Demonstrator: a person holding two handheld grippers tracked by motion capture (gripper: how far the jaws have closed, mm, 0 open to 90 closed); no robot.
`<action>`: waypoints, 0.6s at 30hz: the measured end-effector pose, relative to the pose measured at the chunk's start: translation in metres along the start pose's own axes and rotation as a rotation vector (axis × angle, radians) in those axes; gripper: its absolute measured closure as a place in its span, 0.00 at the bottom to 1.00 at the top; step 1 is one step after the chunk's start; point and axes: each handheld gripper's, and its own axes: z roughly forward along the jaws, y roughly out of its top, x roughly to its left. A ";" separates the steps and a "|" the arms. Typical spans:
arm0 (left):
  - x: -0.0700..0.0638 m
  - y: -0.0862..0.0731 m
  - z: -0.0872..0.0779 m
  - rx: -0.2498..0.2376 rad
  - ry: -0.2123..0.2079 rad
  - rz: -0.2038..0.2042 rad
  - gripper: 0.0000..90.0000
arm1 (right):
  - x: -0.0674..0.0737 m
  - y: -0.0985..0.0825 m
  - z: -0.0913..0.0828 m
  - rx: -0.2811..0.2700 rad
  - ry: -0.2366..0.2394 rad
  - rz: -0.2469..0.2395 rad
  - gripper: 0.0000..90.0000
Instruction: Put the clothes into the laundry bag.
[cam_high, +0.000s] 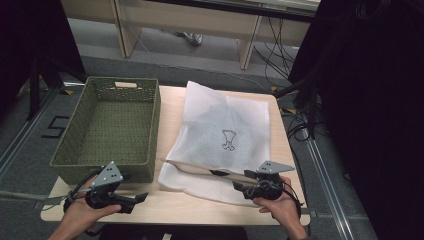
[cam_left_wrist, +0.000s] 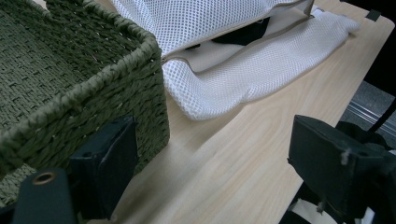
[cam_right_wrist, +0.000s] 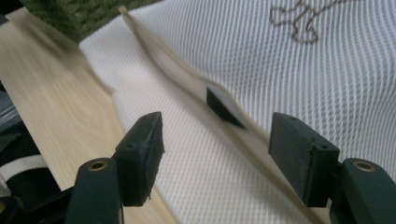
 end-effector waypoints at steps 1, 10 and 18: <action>0.000 -0.001 -0.001 -0.002 -0.008 0.002 0.17 | 0.001 -0.003 -0.001 0.004 -0.006 0.003 0.40; -0.006 -0.005 -0.003 0.017 0.012 0.028 0.17 | 0.011 -0.024 -0.014 0.059 -0.034 -0.009 0.37; -0.009 -0.005 0.000 0.005 0.010 0.015 0.17 | 0.016 -0.027 -0.014 0.097 -0.046 -0.039 0.37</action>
